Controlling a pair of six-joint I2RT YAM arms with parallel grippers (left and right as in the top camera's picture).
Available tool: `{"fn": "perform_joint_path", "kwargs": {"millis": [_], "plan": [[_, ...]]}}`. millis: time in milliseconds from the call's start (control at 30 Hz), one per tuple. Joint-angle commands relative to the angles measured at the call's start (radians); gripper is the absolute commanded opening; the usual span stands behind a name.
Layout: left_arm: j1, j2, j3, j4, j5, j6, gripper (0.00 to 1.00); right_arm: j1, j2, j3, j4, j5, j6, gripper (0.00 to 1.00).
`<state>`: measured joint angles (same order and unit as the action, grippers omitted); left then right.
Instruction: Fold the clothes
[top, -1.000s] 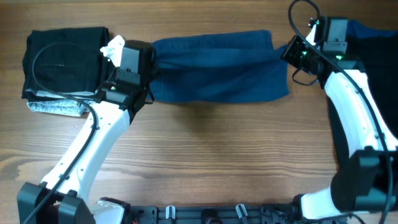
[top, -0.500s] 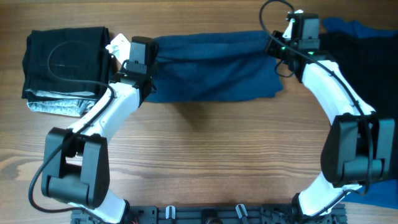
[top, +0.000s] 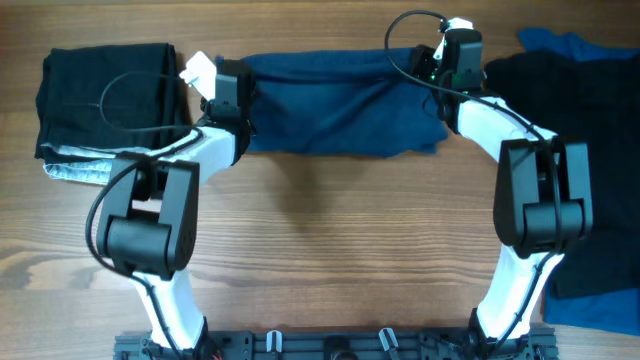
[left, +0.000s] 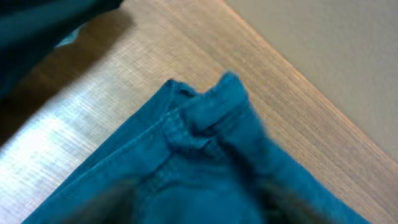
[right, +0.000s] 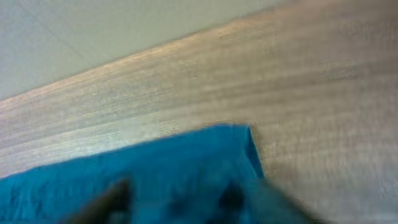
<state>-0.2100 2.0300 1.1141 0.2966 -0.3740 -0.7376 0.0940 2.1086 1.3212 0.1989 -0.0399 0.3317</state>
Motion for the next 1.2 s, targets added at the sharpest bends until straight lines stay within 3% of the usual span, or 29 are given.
{"fn": "perform_joint_path", "kwargs": {"millis": [0,67,167,233,300,333,367,400,500,700,800,967,1167], "plan": [[0.005,-0.023,0.014,0.089,0.046,0.261,0.77,0.006,-0.004,0.023,0.040,-0.035,-0.142,0.95],[0.005,-0.087,0.014,0.088,0.045,0.324,0.78,0.006,-0.057,0.035,-0.010,-0.051,-0.179,0.99],[0.002,-0.269,0.014,-0.057,0.080,0.331,0.75,0.006,-0.216,0.041,-0.186,-0.089,-0.186,1.00],[0.002,-0.362,0.014,-0.190,0.195,0.331,0.64,0.006,-0.300,0.041,-0.328,-0.132,-0.171,0.99],[0.002,-0.422,0.014,-0.328,0.298,0.332,0.41,0.006,-0.362,0.041,-0.499,-0.198,-0.172,0.73],[0.002,-0.428,0.014,-0.375,0.323,0.340,0.34,0.006,-0.372,0.041,-0.556,-0.219,-0.172,0.42],[0.002,-0.427,0.014,-0.430,0.330,0.341,0.26,0.006,-0.372,0.041,-0.616,-0.250,-0.176,0.20],[0.002,-0.409,0.014,-0.494,0.329,0.341,0.19,0.008,-0.360,0.032,-0.682,-0.279,-0.177,0.04],[0.002,-0.331,0.014,-0.544,0.333,0.341,0.15,0.027,-0.303,-0.007,-0.712,-0.309,-0.251,0.04],[0.011,-0.100,0.014,-0.479,0.328,0.342,0.16,0.057,-0.062,-0.008,-0.715,-0.308,-0.276,0.04],[0.012,-0.060,0.014,-0.499,0.328,0.342,0.14,0.056,0.022,-0.008,-0.814,-0.160,-0.123,0.04],[0.010,-0.061,0.014,-0.602,0.329,0.342,0.05,0.054,0.035,-0.008,-1.006,-0.006,-0.002,0.04],[-0.060,-0.117,0.014,-0.866,0.332,0.328,0.04,0.022,0.027,-0.008,-1.176,0.052,0.017,0.04]]}}
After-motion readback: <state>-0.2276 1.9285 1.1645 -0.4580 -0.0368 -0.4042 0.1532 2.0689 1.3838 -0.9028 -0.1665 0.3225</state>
